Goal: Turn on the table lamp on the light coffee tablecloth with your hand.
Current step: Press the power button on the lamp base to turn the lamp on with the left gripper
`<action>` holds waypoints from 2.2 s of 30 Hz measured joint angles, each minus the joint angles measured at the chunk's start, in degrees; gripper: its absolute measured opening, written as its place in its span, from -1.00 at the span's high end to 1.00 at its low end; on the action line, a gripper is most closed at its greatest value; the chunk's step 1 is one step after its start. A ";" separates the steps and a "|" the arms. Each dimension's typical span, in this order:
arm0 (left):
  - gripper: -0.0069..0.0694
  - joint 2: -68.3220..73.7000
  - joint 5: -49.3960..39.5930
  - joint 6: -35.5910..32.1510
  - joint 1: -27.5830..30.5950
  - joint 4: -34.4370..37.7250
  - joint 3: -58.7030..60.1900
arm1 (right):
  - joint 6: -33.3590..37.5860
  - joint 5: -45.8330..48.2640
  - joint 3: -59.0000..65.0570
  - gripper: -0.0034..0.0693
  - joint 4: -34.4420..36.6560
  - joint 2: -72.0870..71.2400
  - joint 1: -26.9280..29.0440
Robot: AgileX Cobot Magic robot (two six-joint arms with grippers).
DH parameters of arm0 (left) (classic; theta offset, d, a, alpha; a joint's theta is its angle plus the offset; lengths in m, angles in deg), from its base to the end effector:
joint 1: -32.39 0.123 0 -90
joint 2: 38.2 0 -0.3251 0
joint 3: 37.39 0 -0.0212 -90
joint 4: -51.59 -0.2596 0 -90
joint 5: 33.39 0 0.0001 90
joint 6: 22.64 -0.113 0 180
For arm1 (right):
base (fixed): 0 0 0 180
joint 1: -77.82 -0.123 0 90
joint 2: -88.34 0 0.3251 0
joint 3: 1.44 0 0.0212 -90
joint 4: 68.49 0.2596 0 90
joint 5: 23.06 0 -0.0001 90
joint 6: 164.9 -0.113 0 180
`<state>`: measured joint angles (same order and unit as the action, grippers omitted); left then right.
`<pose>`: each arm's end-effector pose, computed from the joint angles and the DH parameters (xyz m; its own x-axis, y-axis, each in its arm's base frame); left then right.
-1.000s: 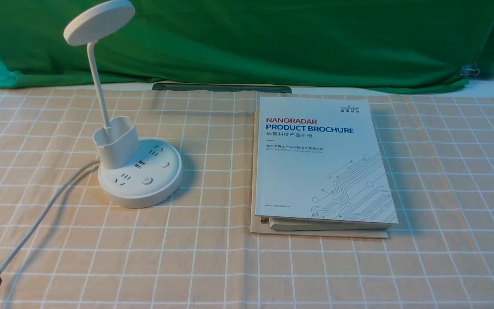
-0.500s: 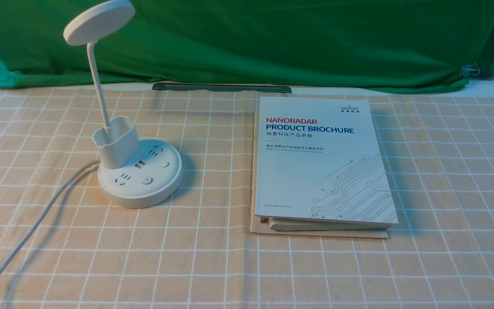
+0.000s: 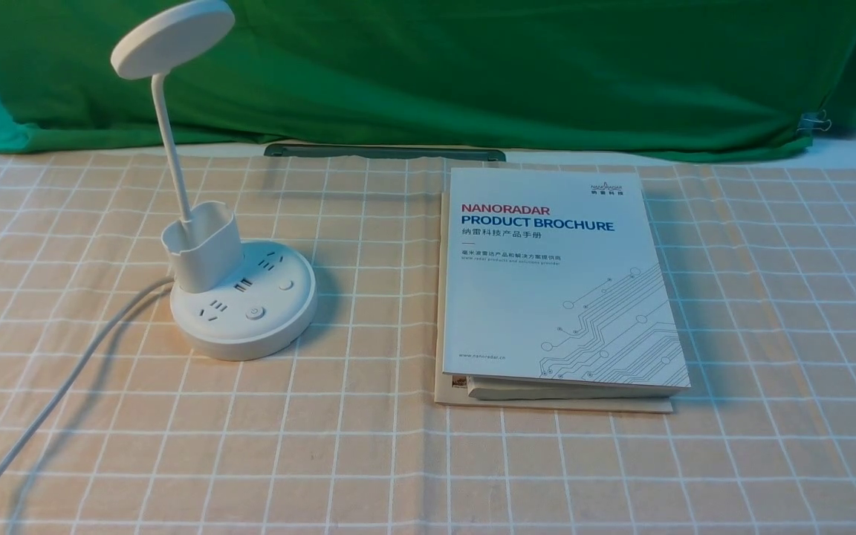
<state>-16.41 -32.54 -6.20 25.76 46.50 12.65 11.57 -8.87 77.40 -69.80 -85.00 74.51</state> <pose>0.0447 -0.0053 0.3815 0.2944 -0.2324 -0.9270 0.1781 0.9663 -0.1856 0.0456 0.0020 0.1831 -0.1699 0.0297 -0.9850 -0.0456 0.9982 0.0379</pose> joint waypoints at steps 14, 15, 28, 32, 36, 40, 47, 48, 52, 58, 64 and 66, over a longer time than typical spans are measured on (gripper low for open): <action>0.81 46.31 -29.18 -32.77 0.00 42.28 -3.23 | 0.00 0.02 0.00 0.25 0.00 0.00 0.00; 0.81 50.03 -30.34 -36.26 -0.33 44.88 -4.97 | 0.00 0.02 0.00 0.25 0.00 0.00 0.00; 0.82 77.01 -24.72 -14.58 -13.62 13.90 -31.64 | 0.00 -0.04 0.00 0.25 0.00 0.00 0.00; 0.82 84.87 -24.30 -8.90 -13.61 6.05 -38.04 | 0.00 -0.04 0.00 0.25 0.00 0.00 0.00; 0.82 88.99 -23.33 -7.87 -13.61 3.41 -39.92 | -0.05 0.02 0.00 0.25 0.00 0.00 0.00; 0.82 90.79 -21.76 -7.65 -13.61 2.72 -40.05 | -0.05 0.02 0.00 0.25 0.00 0.00 0.00; 0.82 92.39 -18.71 -4.81 -13.61 -0.87 -40.24 | -0.05 0.02 0.00 0.25 0.00 0.00 0.00; 0.82 92.57 -18.37 -3.30 -13.61 -2.33 -40.24 | -0.05 0.02 0.00 0.25 0.00 0.00 0.00; 0.82 93.53 -18.28 0.01 -13.61 -6.01 -40.24 | -0.05 0.02 0.00 0.25 0.00 0.00 0.00; 0.82 94.73 -18.41 0.58 -13.61 -6.95 -40.31 | -0.05 0.02 0.00 0.25 0.00 0.00 0.00; 0.82 95.32 -18.61 0.64 -13.61 -5.35 -40.75 | -0.05 0.02 0.00 0.25 0.00 0.00 0.00; 0.82 95.46 -18.84 0.64 -13.61 -5.03 -40.89 | -0.05 0.02 0.00 0.25 0.00 0.00 0.00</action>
<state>79.05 -51.39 -5.56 12.15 41.47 -28.24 11.52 -8.86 77.40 -69.80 -85.00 74.51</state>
